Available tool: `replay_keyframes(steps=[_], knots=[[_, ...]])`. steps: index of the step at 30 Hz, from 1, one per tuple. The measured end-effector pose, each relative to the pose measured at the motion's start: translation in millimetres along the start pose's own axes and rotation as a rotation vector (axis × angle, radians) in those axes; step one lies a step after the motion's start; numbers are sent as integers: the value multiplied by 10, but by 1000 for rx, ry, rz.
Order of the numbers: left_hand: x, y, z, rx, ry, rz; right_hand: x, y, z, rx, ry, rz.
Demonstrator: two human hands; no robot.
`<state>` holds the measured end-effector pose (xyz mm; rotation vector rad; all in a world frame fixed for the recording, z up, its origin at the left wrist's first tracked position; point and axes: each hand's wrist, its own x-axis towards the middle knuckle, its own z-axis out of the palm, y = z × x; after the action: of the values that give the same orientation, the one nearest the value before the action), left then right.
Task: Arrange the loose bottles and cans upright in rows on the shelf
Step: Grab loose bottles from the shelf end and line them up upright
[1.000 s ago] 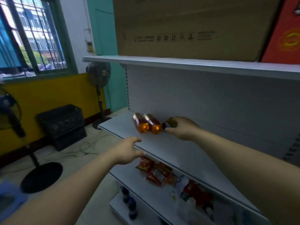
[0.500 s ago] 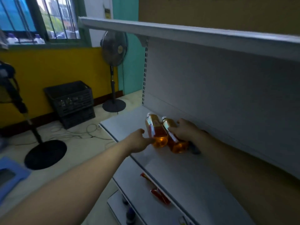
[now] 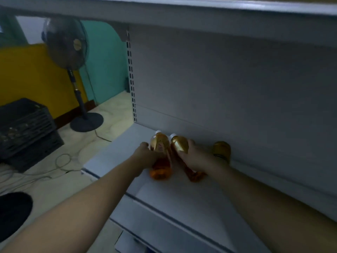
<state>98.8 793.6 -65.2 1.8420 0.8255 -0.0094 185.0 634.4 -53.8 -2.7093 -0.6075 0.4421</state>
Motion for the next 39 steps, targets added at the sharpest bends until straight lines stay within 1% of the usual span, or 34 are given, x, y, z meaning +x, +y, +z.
replay_keyframes(steps=[2,4,8,11,13,15,18,20,22,23,26,30,32,35,39], knots=[[67,-64,-185,56,-58,10,-108,-39,70,18,31,60],[81,-121,-278,159,-100,69,-240,-71,151,55,54,137],[36,-223,-239,370,-152,190,-539,-96,286,158,139,305],[-26,-223,-254,381,-217,280,-829,-62,351,339,250,349],[-86,-259,-254,292,-247,313,-1072,11,389,556,364,364],[-232,-280,-189,90,-313,308,-1346,107,388,811,510,394],[-600,-215,27,-226,-453,328,-1785,272,325,1147,695,424],[-909,-92,237,-355,-555,361,-2115,408,228,1298,795,400],[-1251,53,504,-397,-650,420,-2494,570,105,1375,864,364],[-1442,136,662,-414,-703,434,-2700,666,43,1397,887,358],[-2072,368,1222,-465,-851,404,-3390,1030,-103,1423,958,339],[-3050,490,2058,-445,-1041,388,-4451,1642,-263,1332,1120,375],[-3574,523,2489,-400,-1126,420,-5003,1981,-345,1279,1200,403],[-4364,586,3097,-315,-1234,522,-5766,2450,-463,1199,1319,427],[-5182,652,3733,-241,-1312,612,-6590,2932,-593,1037,1422,527]])
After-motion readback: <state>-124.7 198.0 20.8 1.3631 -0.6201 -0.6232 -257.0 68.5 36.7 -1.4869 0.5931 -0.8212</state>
